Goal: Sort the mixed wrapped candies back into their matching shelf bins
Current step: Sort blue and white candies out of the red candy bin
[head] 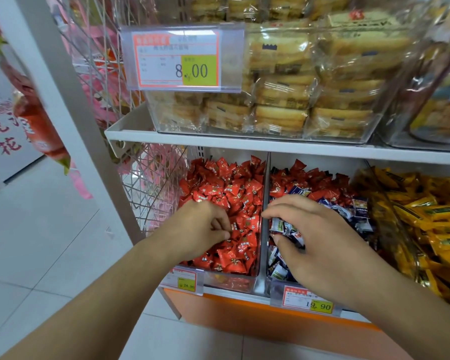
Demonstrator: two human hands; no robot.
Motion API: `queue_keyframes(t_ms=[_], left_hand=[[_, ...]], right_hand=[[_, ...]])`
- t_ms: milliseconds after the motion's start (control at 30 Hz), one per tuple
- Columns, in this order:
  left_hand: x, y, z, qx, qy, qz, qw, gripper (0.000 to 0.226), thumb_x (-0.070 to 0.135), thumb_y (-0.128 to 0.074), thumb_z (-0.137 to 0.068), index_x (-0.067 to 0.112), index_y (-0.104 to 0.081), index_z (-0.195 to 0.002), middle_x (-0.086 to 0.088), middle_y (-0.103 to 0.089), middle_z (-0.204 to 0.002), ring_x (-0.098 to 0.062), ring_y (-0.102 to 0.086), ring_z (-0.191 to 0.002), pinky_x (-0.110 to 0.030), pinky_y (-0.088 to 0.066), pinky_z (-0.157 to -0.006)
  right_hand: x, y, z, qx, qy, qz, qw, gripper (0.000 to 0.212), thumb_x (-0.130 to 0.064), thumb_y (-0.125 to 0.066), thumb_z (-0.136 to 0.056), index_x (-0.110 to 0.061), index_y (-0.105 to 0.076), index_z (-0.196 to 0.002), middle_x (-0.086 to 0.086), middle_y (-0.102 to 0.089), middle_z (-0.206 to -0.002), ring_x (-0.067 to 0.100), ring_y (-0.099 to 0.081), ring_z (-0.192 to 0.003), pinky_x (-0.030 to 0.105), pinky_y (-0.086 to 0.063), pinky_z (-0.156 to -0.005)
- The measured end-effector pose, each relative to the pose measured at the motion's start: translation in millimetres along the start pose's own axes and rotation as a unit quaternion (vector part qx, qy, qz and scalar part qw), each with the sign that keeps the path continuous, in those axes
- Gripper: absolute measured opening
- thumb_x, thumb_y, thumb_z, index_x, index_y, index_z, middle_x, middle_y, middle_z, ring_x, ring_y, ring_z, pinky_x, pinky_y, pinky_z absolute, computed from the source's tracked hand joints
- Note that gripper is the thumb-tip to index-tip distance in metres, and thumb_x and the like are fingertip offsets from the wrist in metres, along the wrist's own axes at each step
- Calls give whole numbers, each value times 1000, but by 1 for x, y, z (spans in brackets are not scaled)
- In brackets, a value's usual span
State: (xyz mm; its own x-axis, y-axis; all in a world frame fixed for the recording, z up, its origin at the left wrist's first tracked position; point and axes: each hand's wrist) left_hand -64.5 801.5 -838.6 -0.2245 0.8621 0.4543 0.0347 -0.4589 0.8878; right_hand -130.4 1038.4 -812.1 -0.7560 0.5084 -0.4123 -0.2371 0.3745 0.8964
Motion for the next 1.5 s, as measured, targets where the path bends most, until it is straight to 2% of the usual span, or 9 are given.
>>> queue_keyframes(t_ms=[233, 400, 600, 700, 933, 1067, 1200, 1367, 1500], left_hand=[[-10, -1, -5, -28, 18, 17, 999, 27, 14, -80, -87, 27, -76, -111, 10, -74, -102, 2, -68, -90, 2, -44, -68], [-11, -1, -8, -43, 30, 34, 998, 33, 3, -77, -87, 22, -77, -113, 9, -76, -100, 3, -69, -88, 1, -45, -68], [-12, 1, -8, -45, 23, -9, 999, 37, 16, -79, -88, 31, -71, -121, 15, -69, -107, 1, -63, -95, 2, -36, -69], [-13, 1, -9, -52, 28, 0, 998, 33, 12, -78, -88, 30, -73, -115, 15, -71, -104, 3, -64, -90, 1, -40, -64], [-13, 0, -7, -18, 40, 22, 999, 26, 2, -73, -85, 26, -75, -94, 12, -73, -79, 14, -62, -74, -2, -43, -59], [-13, -1, -7, -4, 52, 18, 998, 26, 1, -69, -86, 27, -74, -85, 13, -74, -71, 11, -65, -68, -4, -46, -58], [-10, 0, -7, 16, 55, 4, 998, 25, 3, -67, -88, 28, -73, -83, 13, -72, -72, 8, -65, -68, -6, -48, -58], [-9, 18, 1, 81, 50, -7, 995, 37, -3, -62, -87, 33, -69, -87, 14, -69, -78, 1, -67, -76, -29, -61, -74], [0, 31, 10, 121, 31, 40, 991, 29, 7, -66, -95, 36, -68, -88, 14, -68, -84, 1, -65, -80, -22, -56, -71]], right_hand=[[0, 0, 0, 0, 1, -3, 1000, 36, -29, -57, -102, -41, -55, -136, -35, -39, -137, -11, -36, -131, -3, -16, -100], [0, 0, 1, 1, -1, -5, 1000, 35, -28, -58, -101, -40, -57, -134, -35, -40, -136, -14, -35, -128, -7, -14, -98], [0, 0, 1, -1, -3, -3, 1000, 35, -29, -57, -102, -41, -56, -134, -36, -39, -136, -14, -34, -129, -8, -12, -98], [0, 1, 1, -2, -4, -3, 1000, 35, -29, -57, -102, -41, -55, -135, -36, -38, -136, -13, -33, -130, -7, -12, -99], [-2, 2, 1, -7, -6, -3, 1000, 36, -29, -57, -102, -41, -54, -136, -36, -38, -137, -15, -33, -127, -9, -12, -97], [-2, 2, 1, -6, -8, -4, 1000, 35, -29, -57, -102, -41, -55, -135, -36, -38, -136, -14, -34, -128, -7, -13, -98], [-2, 3, 1, -6, -6, -3, 1000, 36, -30, -57, -102, -41, -54, -136, -36, -38, -137, -15, -33, -127, -7, -12, -98], [-2, 3, 1, -6, -8, -1, 1000, 36, -29, -56, -102, -41, -54, -136, -36, -37, -136, -15, -33, -127, -8, -12, -98], [-5, 4, 1, 0, -15, 0, 1000, 40, -31, -55, -103, -42, -49, -141, -35, -37, -141, -11, -33, -132, -5, -14, -98]])
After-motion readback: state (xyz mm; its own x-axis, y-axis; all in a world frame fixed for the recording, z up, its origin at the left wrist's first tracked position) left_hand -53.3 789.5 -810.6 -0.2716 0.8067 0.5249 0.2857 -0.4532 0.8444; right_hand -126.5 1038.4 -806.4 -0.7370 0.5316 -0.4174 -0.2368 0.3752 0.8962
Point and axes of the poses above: each hand's wrist, its own z-axis away from the middle knuckle, its own y-axis out of the back of the hand, x = y × z
